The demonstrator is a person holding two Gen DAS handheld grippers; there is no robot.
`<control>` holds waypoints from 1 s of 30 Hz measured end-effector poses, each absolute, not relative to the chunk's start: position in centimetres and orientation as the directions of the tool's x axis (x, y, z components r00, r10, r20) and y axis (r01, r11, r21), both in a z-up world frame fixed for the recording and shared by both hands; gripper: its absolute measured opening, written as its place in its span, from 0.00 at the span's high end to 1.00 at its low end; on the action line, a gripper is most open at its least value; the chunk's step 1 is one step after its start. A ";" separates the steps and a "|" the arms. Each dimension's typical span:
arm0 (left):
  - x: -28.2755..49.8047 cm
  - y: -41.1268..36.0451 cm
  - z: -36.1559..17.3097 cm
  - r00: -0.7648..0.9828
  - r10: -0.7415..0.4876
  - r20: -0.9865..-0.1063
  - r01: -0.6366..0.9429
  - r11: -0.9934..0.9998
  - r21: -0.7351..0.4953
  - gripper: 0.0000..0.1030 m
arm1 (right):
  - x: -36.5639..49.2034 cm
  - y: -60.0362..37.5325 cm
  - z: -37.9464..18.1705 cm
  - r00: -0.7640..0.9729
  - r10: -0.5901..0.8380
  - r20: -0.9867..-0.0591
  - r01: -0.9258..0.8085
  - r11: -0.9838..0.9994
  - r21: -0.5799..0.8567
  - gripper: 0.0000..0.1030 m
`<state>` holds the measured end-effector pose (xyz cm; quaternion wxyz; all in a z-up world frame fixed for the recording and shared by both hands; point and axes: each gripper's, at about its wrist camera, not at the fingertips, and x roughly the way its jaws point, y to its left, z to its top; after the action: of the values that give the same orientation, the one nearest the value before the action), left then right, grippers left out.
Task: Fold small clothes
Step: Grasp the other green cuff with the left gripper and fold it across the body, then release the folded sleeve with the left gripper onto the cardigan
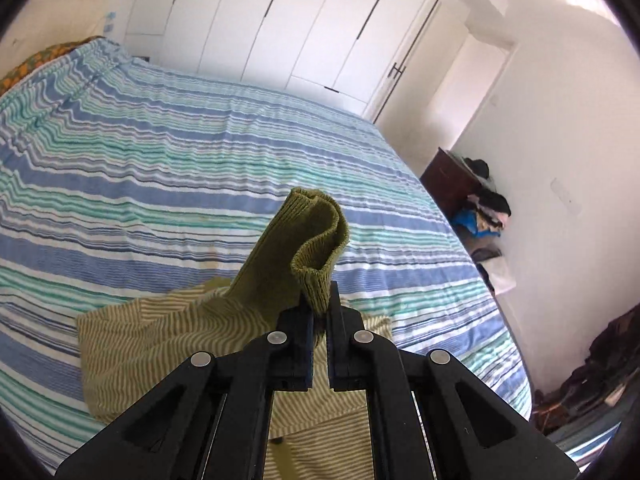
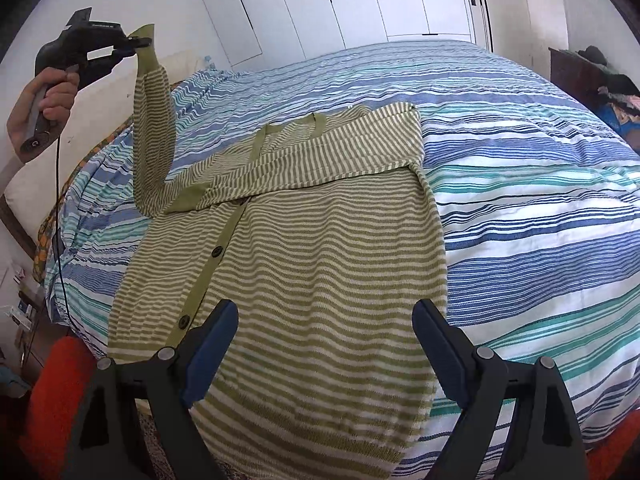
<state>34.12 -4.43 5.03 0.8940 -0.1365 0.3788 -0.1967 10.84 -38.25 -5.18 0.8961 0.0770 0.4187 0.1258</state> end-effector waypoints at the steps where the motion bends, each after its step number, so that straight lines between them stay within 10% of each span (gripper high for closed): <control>1: 34.5 -6.6 3.9 0.611 -0.469 -0.638 0.256 0.879 -0.401 0.98 | 10.9 -38.9 -5.1 0.621 0.295 -0.726 -0.143 0.953 0.265 0.14; 6: 34.6 -15.0 -3.0 0.531 -0.421 -0.735 0.255 0.907 -0.336 0.97 | 11.1 -41.5 -5.2 0.625 0.305 -0.718 -0.071 0.939 0.336 0.14; 8: 34.2 -17.1 -6.3 0.511 -0.325 -0.795 0.235 0.943 -0.235 0.82 | 11.2 -42.3 -5.3 0.624 0.308 -0.718 -0.051 0.933 0.356 0.14; 10: 33.7 -18.7 -9.8 0.454 -0.219 -0.864 0.214 0.968 -0.133 0.20 | 11.4 -43.0 -5.6 0.618 0.307 -0.724 -0.026 0.928 0.372 0.14; 30: 32.0 -0.1 -17.7 0.392 0.060 -0.918 -0.118 0.993 0.014 0.07 | 12.5 -44.3 -7.1 0.586 0.277 -0.761 0.068 0.919 0.387 0.13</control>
<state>32.04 -0.11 -17.66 0.8340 -0.0264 0.5485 0.0534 12.55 -44.29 -7.12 0.8698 0.1914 0.4508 0.0602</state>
